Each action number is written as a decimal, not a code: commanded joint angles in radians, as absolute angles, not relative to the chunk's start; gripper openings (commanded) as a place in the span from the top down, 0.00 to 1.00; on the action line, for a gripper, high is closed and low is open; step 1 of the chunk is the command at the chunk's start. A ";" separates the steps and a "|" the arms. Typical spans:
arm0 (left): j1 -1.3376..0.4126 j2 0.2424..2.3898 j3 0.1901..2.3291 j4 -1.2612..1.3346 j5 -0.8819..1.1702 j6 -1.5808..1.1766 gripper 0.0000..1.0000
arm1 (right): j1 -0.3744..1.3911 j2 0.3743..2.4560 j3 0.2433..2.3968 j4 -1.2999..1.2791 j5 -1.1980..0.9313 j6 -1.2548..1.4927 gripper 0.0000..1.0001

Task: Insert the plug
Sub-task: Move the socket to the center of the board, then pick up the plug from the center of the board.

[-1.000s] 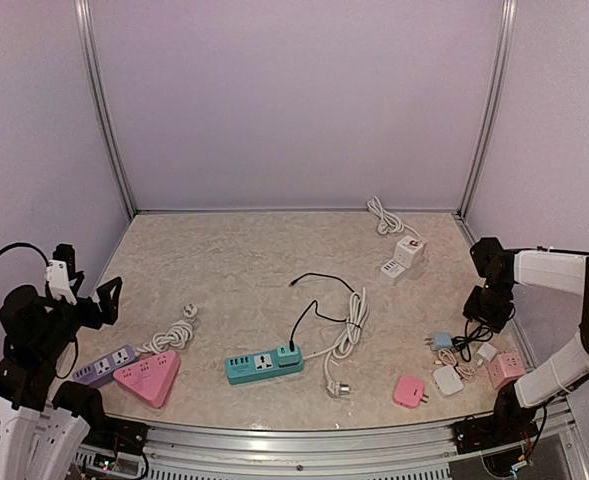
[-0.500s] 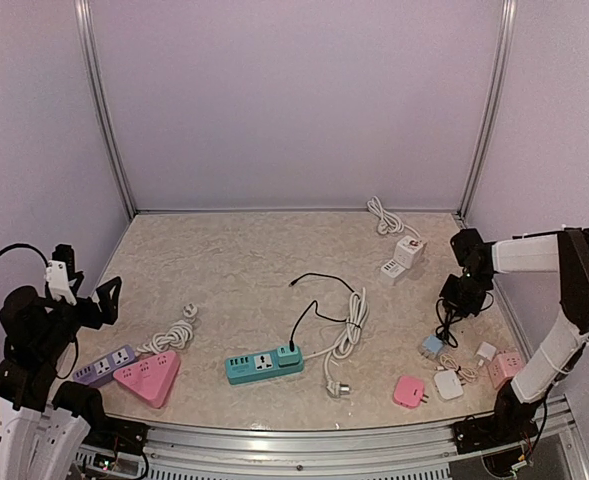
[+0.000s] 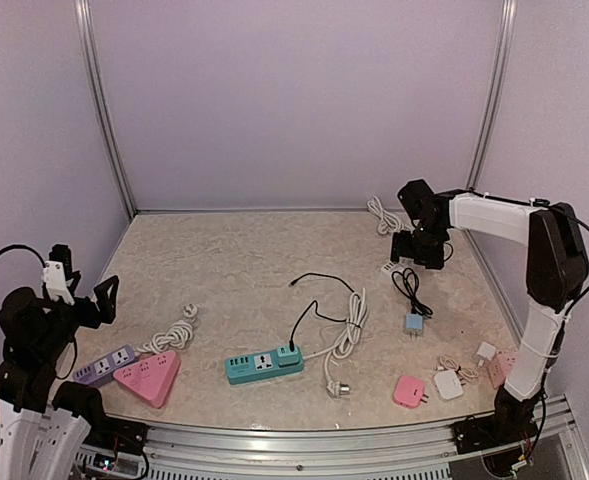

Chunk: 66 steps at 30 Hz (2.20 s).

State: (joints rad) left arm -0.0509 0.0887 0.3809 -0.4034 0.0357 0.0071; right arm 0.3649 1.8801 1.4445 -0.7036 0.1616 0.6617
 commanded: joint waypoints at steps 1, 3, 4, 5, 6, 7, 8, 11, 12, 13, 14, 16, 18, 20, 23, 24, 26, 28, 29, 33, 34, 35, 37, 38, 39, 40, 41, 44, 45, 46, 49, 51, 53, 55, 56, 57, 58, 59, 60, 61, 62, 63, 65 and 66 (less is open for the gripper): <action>-0.038 0.074 0.368 -0.389 0.027 0.006 0.01 | 0.397 1.811 1.403 -0.951 0.303 0.682 0.15; -0.038 0.076 0.368 -0.387 0.027 0.005 0.01 | 0.402 1.772 1.340 -0.943 0.254 0.708 0.15; -0.038 0.077 0.368 -0.387 0.027 0.006 0.01 | 0.404 1.761 1.314 -0.936 0.227 0.721 0.16; -0.038 0.077 0.368 -0.387 0.028 0.006 0.01 | 0.409 1.753 1.291 -0.925 0.202 0.731 0.18; -0.038 0.076 0.368 -0.387 0.027 0.006 0.01 | 0.416 1.747 1.273 -0.919 0.185 0.742 0.20; -0.038 0.074 0.369 -0.388 0.025 0.006 0.01 | 0.424 1.743 1.260 -0.916 0.177 0.752 0.22; -0.037 0.073 0.370 -0.389 0.026 0.006 0.01 | 0.434 1.739 1.248 -0.916 0.174 0.761 0.22; -0.032 0.069 0.370 -0.389 0.027 0.005 0.01 | 0.459 1.741 1.217 -0.893 0.155 0.779 0.23; -0.030 0.067 0.369 -0.388 0.028 0.006 0.01 | 0.465 1.749 1.209 -0.883 0.137 0.781 0.23; -0.028 0.064 0.370 -0.389 0.027 0.005 0.01 | 0.473 1.759 1.205 -0.877 0.130 0.786 0.24; -0.028 0.063 0.370 -0.390 0.027 0.006 0.01 | 0.482 1.769 1.204 -0.875 0.127 0.788 0.25; -0.026 0.064 0.370 -0.391 0.026 0.006 0.01 | 0.490 1.790 1.197 -0.869 0.130 0.793 0.27; -0.027 0.063 0.370 -0.393 0.026 0.005 0.01 | 0.490 1.800 1.182 -0.857 0.146 0.802 0.28; -0.026 0.062 0.370 -0.392 0.026 0.006 0.01 | 0.490 1.805 1.166 -0.845 0.169 0.810 0.30; -0.025 0.063 0.370 -0.391 0.028 0.006 0.01 | 0.490 1.819 1.151 -0.807 0.143 0.805 0.36; -0.025 0.064 0.369 -0.391 0.028 0.005 0.01 | 0.490 1.823 1.148 -0.796 0.134 0.804 0.39; -0.025 0.067 0.370 -0.392 0.028 0.006 0.01 | 0.489 1.833 1.146 -0.785 0.127 0.807 0.40; -0.022 0.066 0.370 -0.391 0.027 0.006 0.01 | 0.490 1.840 1.147 -0.784 0.129 0.810 0.40; -0.020 0.066 0.370 -0.392 0.027 0.006 0.01 | 0.492 1.841 1.151 -0.796 0.141 0.812 0.41; -0.019 0.067 0.368 -0.390 0.030 0.006 0.01 | 0.516 1.830 1.204 -0.897 0.265 0.812 0.41; -0.018 0.067 0.367 -0.390 0.032 0.005 0.01 | 0.527 1.825 1.229 -0.931 0.299 0.812 0.40; -0.018 0.069 0.368 -0.388 0.032 0.006 0.01 | 0.541 1.821 1.256 -0.969 0.337 0.815 0.40; -0.019 0.068 0.368 -0.388 0.032 0.005 0.01 | 0.579 1.816 1.324 -1.048 0.419 0.826 0.38; -0.019 0.067 0.368 -0.387 0.032 0.006 0.01 | 0.600 1.818 1.353 -1.086 0.459 0.833 0.36; -0.020 0.067 0.367 -0.387 0.032 0.006 0.01 | 0.616 1.824 1.375 -1.110 0.477 0.843 0.34; -0.019 0.067 0.366 -0.387 0.032 0.006 0.01 | 0.625 1.827 1.385 -1.122 0.474 0.851 0.32; -0.018 0.067 0.367 -0.387 0.032 0.006 0.01 | 0.630 1.822 1.373 -1.113 0.453 0.860 0.31; -0.019 0.068 0.368 -0.388 0.029 0.006 0.01 | 0.630 1.779 1.283 -1.013 0.396 0.902 0.35; -0.019 0.068 0.368 -0.388 0.028 0.006 0.01 | 0.630 1.768 1.255 -0.981 0.395 0.918 0.37; -0.019 0.067 0.368 -0.389 0.028 0.006 0.01 | 0.629 1.762 1.235 -0.960 0.393 0.928 0.38; -0.019 0.067 0.368 -0.390 0.029 0.006 0.01 | 0.621 1.767 1.191 -0.907 0.366 0.939 0.39; -0.019 0.066 0.368 -0.390 0.028 0.006 0.01 | 0.607 1.773 1.158 -0.858 0.325 0.939 0.40; -0.020 0.067 0.368 -0.390 0.028 0.005 0.01 | 0.594 1.782 1.128 -0.811 0.289 0.940 0.41; -0.018 0.066 0.370 -0.392 0.027 0.006 0.01 | 0.582 1.790 1.103 -0.779 0.269 0.945 0.42; -0.018 0.067 0.370 -0.392 0.026 0.006 0.01 | 0.577 1.791 1.091 -0.768 0.260 0.947 0.43; -0.017 0.067 0.370 -0.391 0.027 0.006 0.01 | 0.573 1.792 1.080 -0.758 0.253 0.951 0.45; -0.016 0.067 0.368 -0.391 0.027 0.006 0.01 | 0.570 1.791 1.069 -0.742 0.247 0.955 0.46; -0.017 0.069 0.368 -0.390 0.028 0.006 0.01 | 0.567 1.787 1.056 -0.726 0.238 0.957 0.49; -0.017 0.069 0.368 -0.389 0.029 0.006 0.01 | 0.564 1.784 1.044 -0.711 0.227 0.960 0.52; -0.017 0.070 0.368 -0.388 0.031 0.006 0.01 | 0.560 1.777 1.029 -0.694 0.208 0.961 0.55; -0.017 0.072 0.368 -0.388 0.031 0.006 0.01 | 0.556 1.772 1.019 -0.680 0.199 0.961 0.59; -0.017 0.072 0.368 -0.388 0.030 0.006 0.01 | 0.552 1.767 1.015 -0.671 0.194 0.962 0.63; -0.017 0.073 0.368 -0.388 0.029 0.006 0.01 | 0.550 1.753 1.015 -0.666 0.201 0.958 0.75; -0.017 0.072 0.368 -0.388 0.029 0.006 0.01 | 0.549 1.743 1.022 -0.671 0.214 0.955 0.82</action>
State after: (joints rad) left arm -0.0273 0.0719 0.3801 -0.4023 0.0360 0.0071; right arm 0.5640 1.7542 1.0443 -0.7273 0.2386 0.9478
